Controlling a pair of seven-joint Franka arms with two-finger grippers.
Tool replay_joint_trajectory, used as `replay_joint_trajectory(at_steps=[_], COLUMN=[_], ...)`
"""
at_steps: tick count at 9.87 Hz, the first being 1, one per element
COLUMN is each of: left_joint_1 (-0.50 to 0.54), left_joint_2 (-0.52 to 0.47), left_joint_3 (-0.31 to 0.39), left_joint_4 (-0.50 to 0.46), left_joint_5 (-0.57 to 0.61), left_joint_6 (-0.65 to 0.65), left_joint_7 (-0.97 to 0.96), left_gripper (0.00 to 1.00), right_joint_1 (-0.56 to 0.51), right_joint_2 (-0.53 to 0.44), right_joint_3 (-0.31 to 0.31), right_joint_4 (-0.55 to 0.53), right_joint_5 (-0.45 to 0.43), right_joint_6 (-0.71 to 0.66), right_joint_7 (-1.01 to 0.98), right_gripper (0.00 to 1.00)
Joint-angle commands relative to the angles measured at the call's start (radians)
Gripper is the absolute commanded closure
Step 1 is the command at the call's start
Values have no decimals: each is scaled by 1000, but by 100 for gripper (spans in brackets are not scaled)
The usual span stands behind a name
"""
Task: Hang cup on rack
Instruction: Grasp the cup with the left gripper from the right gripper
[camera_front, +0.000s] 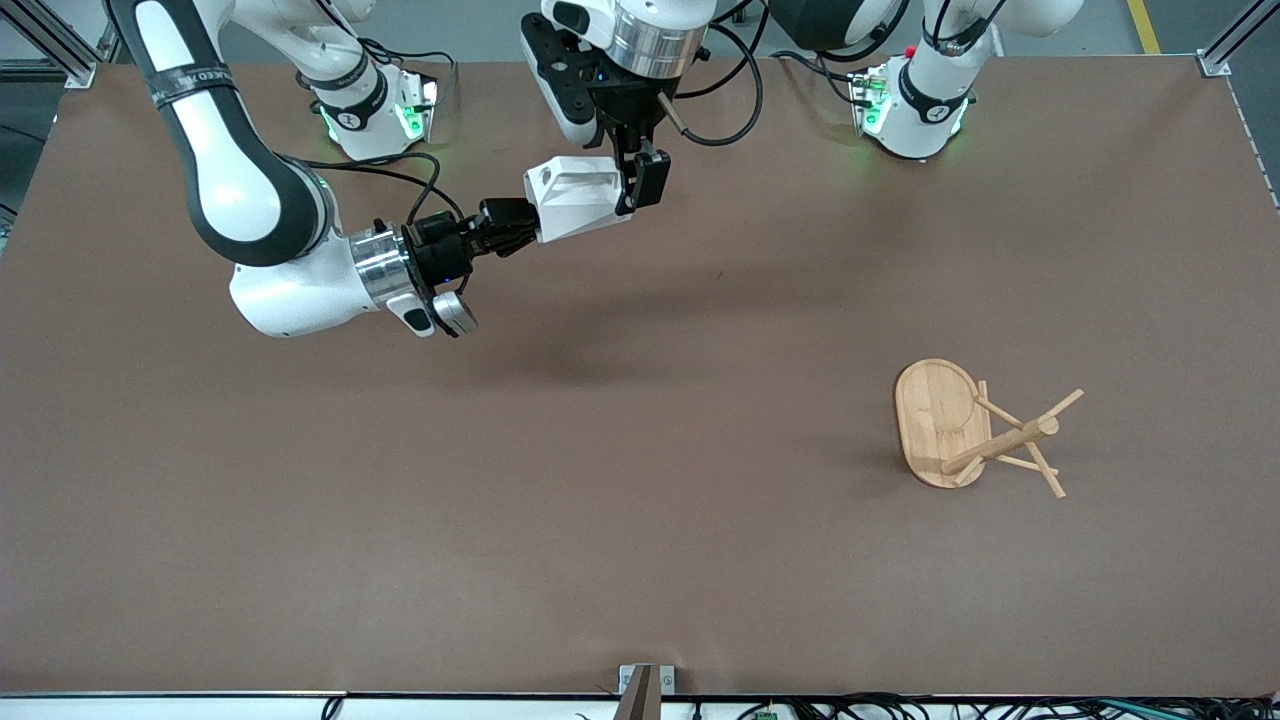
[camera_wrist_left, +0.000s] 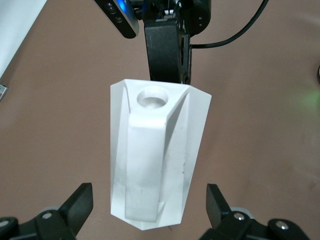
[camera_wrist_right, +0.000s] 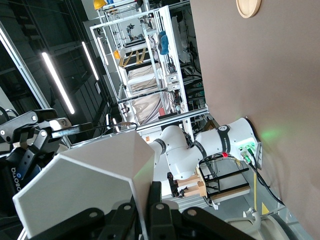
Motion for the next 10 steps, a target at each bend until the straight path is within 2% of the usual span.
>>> replay_joint_trajectory(at_steps=[1,3,4,6,7,8,9,10], left_joint_1=[-6,-17,-22,-37,-42,-40,-39,-39], left_joint_2=[38,50,61,73,73,70,69,69], left_joint_3=[3,4,4,7,7,7,7,9], left_joint_4=[0,0,0,0,0,0,-1,0], left_joint_5=[32,40,58,83,83,83,84,84], left_joint_6=[2,16,20,40,42,40,40,40], left_joint_7=[5,5,5,1,-8,-9,-6,-4], left_gripper=[2,5,13,48,79,98,100,100], right_joint_1=[-4,-2,-2,-2,-2,-2,-2,-2], right_joint_2=[-43,-57,-65,-85,-91,-93,-93,-89], right_joint_3=[4,6,6,6,6,6,6,6], right_joint_4=[-35,-35,-37,-47,-54,-57,-57,-55], right_joint_5=[36,36,36,38,38,38,38,36], right_joint_6=[3,2,2,2,0,2,2,-4], right_joint_7=[-14,-13,-11,-4,-4,-4,-4,1], right_gripper=[99,99,99,99,99,99,98,90])
